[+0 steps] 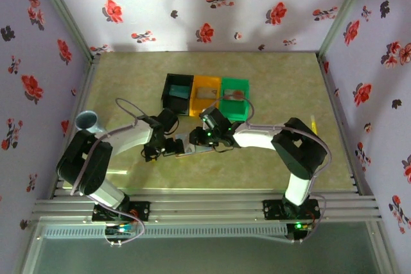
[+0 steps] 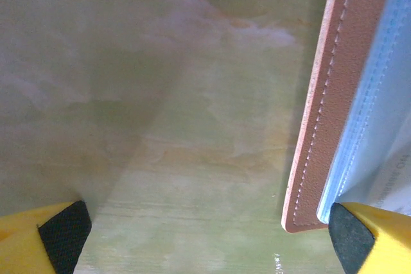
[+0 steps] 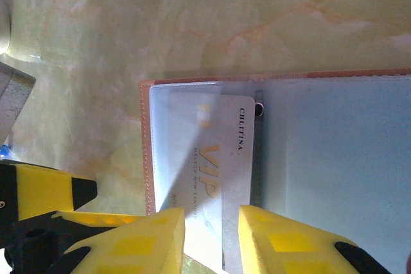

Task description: Take the credit cards out of the card holder

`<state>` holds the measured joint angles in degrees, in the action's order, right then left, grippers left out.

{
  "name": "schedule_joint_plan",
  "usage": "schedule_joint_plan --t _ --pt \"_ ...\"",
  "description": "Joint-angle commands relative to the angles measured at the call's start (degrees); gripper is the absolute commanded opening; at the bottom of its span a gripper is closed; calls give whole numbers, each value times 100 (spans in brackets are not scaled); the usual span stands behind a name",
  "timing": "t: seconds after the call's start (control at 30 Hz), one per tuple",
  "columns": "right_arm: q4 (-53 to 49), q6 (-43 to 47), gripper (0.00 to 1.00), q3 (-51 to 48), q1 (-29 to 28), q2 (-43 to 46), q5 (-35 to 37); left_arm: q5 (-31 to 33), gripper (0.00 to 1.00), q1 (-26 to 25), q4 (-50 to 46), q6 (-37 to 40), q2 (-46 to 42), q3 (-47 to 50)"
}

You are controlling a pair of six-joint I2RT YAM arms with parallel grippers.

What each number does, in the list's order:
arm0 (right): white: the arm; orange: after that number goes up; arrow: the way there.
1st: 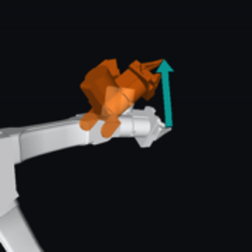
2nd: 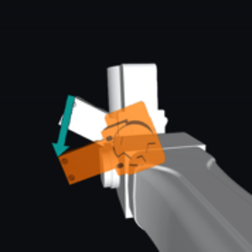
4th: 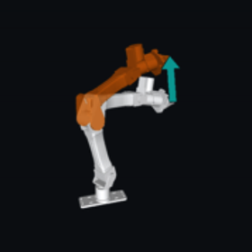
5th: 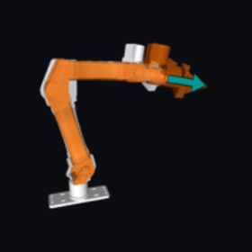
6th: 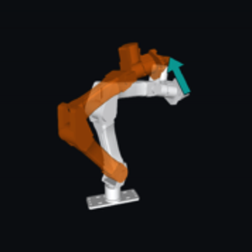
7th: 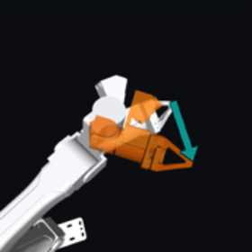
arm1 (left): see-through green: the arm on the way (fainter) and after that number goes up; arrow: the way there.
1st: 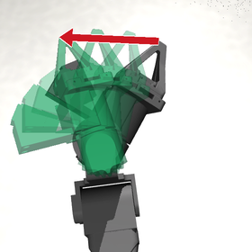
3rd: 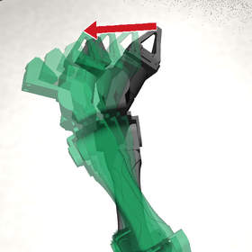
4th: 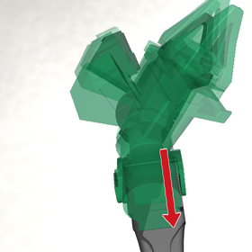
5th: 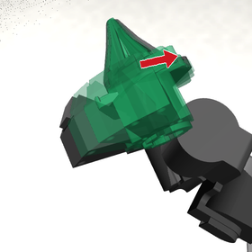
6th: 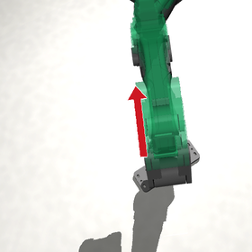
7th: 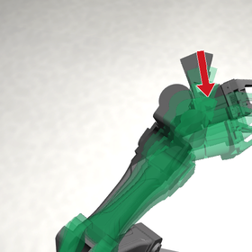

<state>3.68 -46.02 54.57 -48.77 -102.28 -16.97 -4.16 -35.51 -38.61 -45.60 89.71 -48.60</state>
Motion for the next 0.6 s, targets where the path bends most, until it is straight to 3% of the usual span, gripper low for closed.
schedule_joint_plan --t 0.0,0.57 --pt "165 84 30 -113 9 -202 1 -97 100 -97 146 -157 212 189" --pt "1076 -156 27 -397 15 -444 -382 -120 100 -219 508 -282 454 465"
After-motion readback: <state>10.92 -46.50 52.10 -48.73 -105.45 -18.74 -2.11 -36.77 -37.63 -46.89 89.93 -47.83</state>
